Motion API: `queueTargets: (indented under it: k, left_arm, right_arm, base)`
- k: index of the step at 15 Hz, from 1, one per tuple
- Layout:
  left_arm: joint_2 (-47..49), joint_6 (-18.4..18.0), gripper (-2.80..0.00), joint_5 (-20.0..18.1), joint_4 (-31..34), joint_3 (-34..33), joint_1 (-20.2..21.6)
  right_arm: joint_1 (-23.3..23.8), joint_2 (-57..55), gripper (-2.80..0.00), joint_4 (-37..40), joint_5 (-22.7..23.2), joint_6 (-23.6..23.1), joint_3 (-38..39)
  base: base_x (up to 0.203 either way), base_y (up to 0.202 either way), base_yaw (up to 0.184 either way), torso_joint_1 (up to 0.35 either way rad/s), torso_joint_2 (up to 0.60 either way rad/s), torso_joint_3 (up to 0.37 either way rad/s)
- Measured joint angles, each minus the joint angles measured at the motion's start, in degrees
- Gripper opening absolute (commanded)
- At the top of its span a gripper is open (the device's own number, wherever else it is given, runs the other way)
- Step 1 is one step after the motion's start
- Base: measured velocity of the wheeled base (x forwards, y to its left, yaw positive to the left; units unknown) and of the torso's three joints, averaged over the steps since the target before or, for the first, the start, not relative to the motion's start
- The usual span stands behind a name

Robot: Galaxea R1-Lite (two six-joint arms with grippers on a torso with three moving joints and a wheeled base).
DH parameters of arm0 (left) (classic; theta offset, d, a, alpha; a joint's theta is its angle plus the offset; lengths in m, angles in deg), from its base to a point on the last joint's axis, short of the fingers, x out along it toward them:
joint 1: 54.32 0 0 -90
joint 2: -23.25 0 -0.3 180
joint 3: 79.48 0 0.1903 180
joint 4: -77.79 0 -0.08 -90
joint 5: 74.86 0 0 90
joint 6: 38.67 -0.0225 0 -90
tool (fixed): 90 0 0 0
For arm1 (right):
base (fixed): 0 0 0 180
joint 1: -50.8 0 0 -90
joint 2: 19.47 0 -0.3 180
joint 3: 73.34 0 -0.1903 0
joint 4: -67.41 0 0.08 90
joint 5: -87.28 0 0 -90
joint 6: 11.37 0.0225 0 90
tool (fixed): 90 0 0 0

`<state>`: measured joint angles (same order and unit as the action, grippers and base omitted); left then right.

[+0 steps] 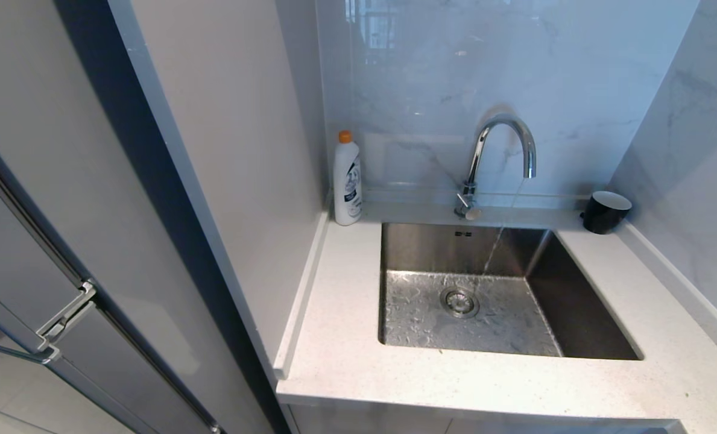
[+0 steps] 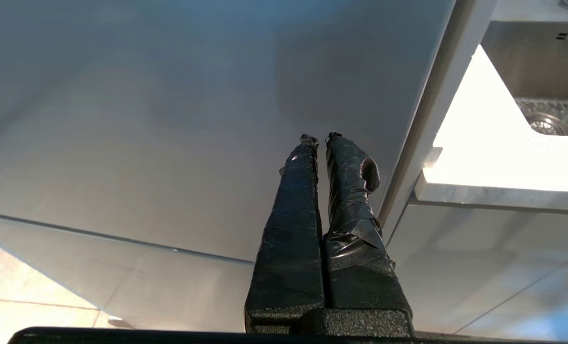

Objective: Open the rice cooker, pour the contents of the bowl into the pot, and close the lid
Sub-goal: Fill a bowl with water from the tap

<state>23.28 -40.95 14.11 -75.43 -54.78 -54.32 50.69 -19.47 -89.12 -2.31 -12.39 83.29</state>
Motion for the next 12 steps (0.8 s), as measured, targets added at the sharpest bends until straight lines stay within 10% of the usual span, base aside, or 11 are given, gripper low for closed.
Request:
queueTargets:
  k: [7,12]
  left_arm:
    - [0.0,0.9,-2.8,0.2,0.0,0.0,0.0]
    - [0.0,0.8,-2.8,0.1,0.0,0.0,0.0]
  right_arm:
    - [0.1,-0.1,-2.8,0.8,-0.6,-1.4,-1.0]
    - [0.1,-15.4,-2.8,1.8,-3.9,3.1,-18.2]
  base:
    - [0.0,0.0,0.0,0.0,0.0,0.0]
    - [0.0,0.0,0.0,0.0,0.0,0.0]
